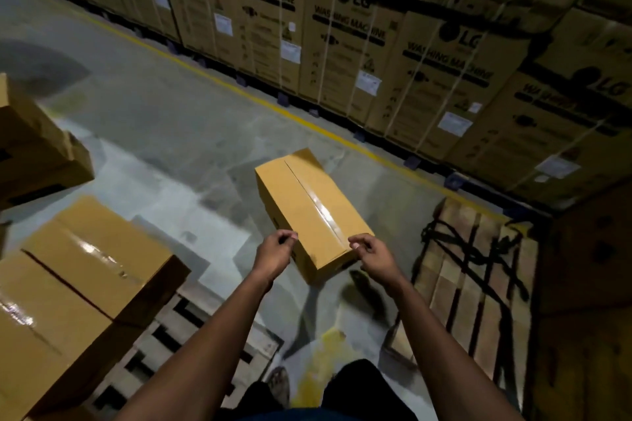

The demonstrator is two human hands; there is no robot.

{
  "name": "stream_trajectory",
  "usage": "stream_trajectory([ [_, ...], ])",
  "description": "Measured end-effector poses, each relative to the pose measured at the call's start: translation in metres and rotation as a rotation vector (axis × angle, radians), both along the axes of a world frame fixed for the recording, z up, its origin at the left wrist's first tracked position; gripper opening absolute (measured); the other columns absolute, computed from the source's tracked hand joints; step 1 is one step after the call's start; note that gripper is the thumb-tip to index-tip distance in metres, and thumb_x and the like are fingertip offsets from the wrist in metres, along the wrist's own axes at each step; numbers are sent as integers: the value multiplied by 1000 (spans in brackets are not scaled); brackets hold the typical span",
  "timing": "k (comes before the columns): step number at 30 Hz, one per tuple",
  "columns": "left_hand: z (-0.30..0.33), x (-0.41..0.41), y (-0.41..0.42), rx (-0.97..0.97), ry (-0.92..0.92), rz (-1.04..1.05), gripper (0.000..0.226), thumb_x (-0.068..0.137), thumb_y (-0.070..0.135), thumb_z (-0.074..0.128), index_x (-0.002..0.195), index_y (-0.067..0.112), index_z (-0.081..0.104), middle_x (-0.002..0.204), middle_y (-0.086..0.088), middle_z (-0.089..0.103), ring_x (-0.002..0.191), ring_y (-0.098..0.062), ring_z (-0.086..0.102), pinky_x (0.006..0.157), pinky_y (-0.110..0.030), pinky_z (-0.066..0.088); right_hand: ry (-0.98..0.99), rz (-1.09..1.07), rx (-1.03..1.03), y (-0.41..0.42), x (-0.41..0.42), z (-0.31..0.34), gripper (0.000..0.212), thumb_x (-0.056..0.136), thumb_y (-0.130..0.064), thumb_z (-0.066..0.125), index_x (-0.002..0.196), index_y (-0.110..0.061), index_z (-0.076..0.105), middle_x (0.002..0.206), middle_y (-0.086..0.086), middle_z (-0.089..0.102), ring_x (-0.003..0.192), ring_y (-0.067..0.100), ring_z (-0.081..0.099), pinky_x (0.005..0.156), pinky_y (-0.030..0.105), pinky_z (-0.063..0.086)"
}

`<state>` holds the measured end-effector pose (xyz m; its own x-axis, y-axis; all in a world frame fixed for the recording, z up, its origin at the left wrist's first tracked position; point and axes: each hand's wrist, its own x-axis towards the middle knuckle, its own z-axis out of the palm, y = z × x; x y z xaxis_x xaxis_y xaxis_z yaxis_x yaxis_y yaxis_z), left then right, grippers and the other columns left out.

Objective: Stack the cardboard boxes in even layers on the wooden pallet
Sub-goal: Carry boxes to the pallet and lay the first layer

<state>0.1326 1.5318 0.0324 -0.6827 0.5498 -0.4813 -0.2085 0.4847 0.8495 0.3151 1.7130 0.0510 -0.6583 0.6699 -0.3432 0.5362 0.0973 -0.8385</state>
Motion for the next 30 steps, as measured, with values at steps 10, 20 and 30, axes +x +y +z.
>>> stream_trajectory([
  [10,-11,-44,97,-86,14,154,9,103,33,61,101,34,70,112,6,71,108,-19,65,101,-49,56,-50,192,17,124,-79,-42,17,99,-30,57,105,-37,71,102,-18,68,97,10,64,89,42,55],
  [20,-28,-61,203,-185,36,321,11,104,30,60,108,29,71,113,1,71,108,-23,65,97,-48,56,-134,382,34,251,-134,-77,18,100,-26,59,114,-25,71,99,-7,70,91,12,63,79,33,50],
  [30,-95,-85,237,-348,2,348,37,103,31,63,137,16,61,132,-2,65,114,-24,62,95,-34,47,-247,399,10,291,-191,-129,30,104,-21,59,132,-11,64,130,9,68,118,22,64,103,45,53],
])
